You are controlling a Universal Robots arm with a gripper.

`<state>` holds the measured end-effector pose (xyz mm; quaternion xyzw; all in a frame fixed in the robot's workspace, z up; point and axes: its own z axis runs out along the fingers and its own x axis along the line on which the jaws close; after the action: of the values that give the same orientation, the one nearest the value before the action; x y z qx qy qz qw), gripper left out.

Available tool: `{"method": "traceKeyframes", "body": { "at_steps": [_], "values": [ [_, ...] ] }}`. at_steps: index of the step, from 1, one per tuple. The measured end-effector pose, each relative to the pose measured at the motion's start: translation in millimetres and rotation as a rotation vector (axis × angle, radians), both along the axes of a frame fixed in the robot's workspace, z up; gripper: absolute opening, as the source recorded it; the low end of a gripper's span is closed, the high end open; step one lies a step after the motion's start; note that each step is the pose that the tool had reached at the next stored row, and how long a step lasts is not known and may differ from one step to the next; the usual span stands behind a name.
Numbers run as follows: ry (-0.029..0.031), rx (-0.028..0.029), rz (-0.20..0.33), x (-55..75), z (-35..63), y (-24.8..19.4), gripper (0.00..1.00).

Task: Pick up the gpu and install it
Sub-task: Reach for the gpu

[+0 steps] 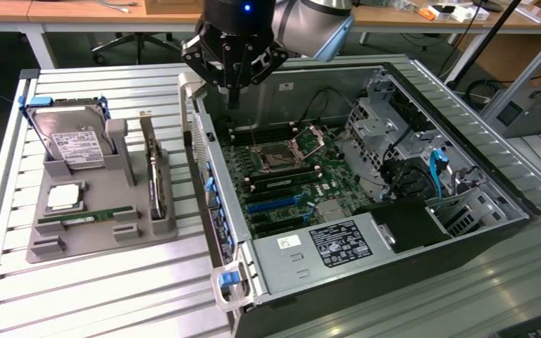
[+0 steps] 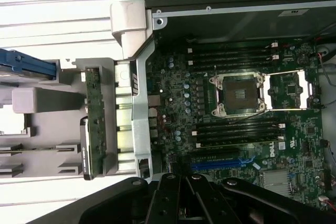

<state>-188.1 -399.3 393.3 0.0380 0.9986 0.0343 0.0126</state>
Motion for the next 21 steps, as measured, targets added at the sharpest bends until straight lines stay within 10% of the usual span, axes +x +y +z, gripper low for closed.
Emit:
{"method": "traceKeyframes", "body": {
  "at_steps": [21],
  "values": [
    [0.0,0.0,0.0,-8.0,0.0,0.0,0.11]
  ]
}}
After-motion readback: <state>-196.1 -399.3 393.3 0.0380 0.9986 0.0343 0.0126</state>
